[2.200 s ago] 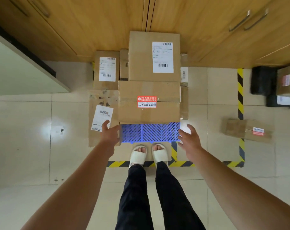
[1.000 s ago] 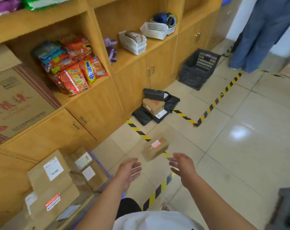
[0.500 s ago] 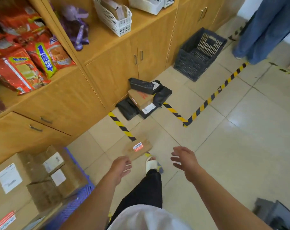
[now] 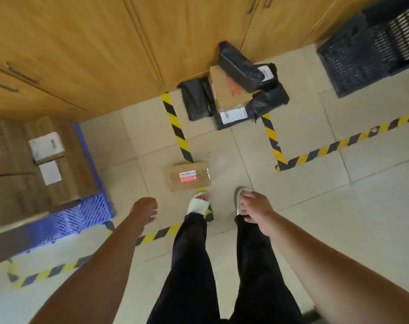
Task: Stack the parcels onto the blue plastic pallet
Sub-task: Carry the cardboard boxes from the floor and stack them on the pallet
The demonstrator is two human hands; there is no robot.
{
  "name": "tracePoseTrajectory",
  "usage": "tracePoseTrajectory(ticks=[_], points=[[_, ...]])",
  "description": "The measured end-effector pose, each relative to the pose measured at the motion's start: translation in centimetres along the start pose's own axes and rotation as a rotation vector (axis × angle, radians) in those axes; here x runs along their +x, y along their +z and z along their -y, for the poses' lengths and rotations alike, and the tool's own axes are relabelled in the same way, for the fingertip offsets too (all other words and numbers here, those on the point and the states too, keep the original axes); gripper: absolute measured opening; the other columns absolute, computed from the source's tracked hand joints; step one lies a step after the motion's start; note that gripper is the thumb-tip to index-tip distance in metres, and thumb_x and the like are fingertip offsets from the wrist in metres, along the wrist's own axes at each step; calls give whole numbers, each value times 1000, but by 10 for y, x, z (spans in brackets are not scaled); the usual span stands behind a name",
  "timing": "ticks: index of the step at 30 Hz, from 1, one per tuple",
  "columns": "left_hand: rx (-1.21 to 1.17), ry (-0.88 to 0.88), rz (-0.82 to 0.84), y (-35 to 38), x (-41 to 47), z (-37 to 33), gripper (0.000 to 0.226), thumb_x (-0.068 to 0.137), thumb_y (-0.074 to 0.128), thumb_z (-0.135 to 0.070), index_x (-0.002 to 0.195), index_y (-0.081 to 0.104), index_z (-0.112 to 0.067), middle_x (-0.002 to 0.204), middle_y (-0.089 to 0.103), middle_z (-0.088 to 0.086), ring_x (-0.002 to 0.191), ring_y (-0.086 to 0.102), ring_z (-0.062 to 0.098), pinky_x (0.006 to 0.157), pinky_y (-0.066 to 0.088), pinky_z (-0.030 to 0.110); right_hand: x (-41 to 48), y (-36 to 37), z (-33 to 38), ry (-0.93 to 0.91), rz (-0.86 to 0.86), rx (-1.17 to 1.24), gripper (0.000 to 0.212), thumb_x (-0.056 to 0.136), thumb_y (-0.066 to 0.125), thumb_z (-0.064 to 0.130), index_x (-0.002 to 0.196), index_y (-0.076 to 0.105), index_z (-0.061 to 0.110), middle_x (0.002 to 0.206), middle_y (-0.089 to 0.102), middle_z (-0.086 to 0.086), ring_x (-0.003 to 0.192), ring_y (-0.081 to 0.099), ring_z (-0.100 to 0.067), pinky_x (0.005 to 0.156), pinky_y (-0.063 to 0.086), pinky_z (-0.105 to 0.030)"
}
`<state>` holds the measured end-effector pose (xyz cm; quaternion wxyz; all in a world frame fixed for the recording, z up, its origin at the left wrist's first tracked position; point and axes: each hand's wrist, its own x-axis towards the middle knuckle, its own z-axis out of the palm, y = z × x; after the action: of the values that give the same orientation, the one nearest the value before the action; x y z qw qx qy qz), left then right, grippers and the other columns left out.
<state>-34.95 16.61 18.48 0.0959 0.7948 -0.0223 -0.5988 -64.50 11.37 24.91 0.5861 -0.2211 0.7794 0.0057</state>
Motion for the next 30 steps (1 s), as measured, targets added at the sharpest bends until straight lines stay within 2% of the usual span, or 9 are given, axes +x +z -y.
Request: tracePoseTrajectory(ticks=[3,6,8,11,15,19,23,26,30], points=[[-50,-38,-8,18,75,17,10,95,52,0,96,62,-4,78,55,11,63,48,20,60,35,27,93,34,-3,-66,45,-335,5,93,52,20,95,56,19,108,61,-11,98,59,-29,88,50,-40],[-10,-41,-41,47,160,38,33,88,61,2,122,61,2,76,56,13,61,47,23,58,33,27,175,79,-7,-64,120,-571,28,94,49,23,120,56,14,120,58,-10,95,53,-23,76,45,-29],[-7,-49,-81,73,210,46,50,87,65,-6,136,52,-5,95,62,14,79,58,28,68,41,27,230,111,-11,13,174,-502,51,98,50,31,145,40,12,135,51,-10,103,54,-21,77,43,-25],[5,-50,-96,107,265,55,76,89,66,-19,153,26,-15,145,44,12,128,47,31,88,39,31,298,149,-25,82,203,-334,79,96,58,33,159,14,15,159,30,-12,140,37,-32,105,35,-38],[-106,-17,-33,131,307,62,72,85,66,-27,146,32,-17,138,51,11,117,51,28,86,39,35,344,178,-46,144,257,-222,73,93,59,30,154,20,19,154,34,-11,134,37,-31,110,29,-45],[-181,40,-39,131,311,65,54,86,65,-19,134,42,-14,124,57,10,112,55,27,87,45,36,336,193,-46,115,272,-131,57,90,61,29,140,36,20,117,47,-2,114,40,-21,95,29,-39],[-308,105,-70,108,258,68,50,83,65,-22,128,44,-14,109,61,7,94,60,20,66,46,22,263,190,-38,32,267,-178,53,88,65,28,134,41,21,122,52,-4,107,49,-18,79,35,-31],[-402,90,-37,79,201,83,72,67,63,-33,134,46,-15,118,64,12,106,61,28,81,50,33,189,176,-19,-56,208,-204,47,89,64,22,133,49,22,124,56,-4,90,52,-6,62,35,-21],[-585,38,17,34,115,99,91,44,75,-36,130,54,-17,117,67,18,108,62,34,101,47,48,66,153,28,-187,202,-260,50,95,60,28,142,47,28,137,51,-2,117,50,-19,84,39,-28]])
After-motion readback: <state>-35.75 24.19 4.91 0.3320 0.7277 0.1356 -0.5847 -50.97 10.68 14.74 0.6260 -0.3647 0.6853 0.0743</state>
